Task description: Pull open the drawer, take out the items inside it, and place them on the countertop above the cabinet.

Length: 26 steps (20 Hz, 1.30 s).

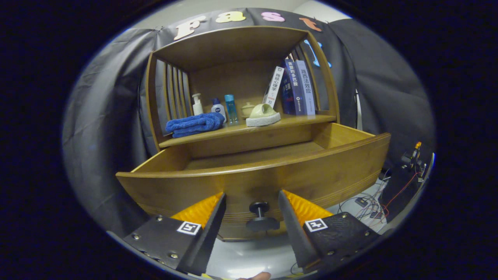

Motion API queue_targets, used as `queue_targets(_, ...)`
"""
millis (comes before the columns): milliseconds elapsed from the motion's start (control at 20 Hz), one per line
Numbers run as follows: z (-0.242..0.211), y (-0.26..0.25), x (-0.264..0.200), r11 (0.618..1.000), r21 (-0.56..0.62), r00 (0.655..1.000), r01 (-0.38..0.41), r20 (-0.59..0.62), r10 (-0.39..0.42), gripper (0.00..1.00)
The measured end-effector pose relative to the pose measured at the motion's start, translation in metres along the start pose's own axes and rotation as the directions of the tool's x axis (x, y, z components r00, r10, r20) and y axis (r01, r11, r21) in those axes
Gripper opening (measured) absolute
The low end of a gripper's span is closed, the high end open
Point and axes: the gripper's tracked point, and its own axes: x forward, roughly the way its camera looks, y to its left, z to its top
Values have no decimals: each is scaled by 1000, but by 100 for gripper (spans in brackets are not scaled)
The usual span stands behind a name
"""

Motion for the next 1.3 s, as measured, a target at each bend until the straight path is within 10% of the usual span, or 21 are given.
queue_targets(1300,18,-4,57,997,39,998,-60,-16,60,82)
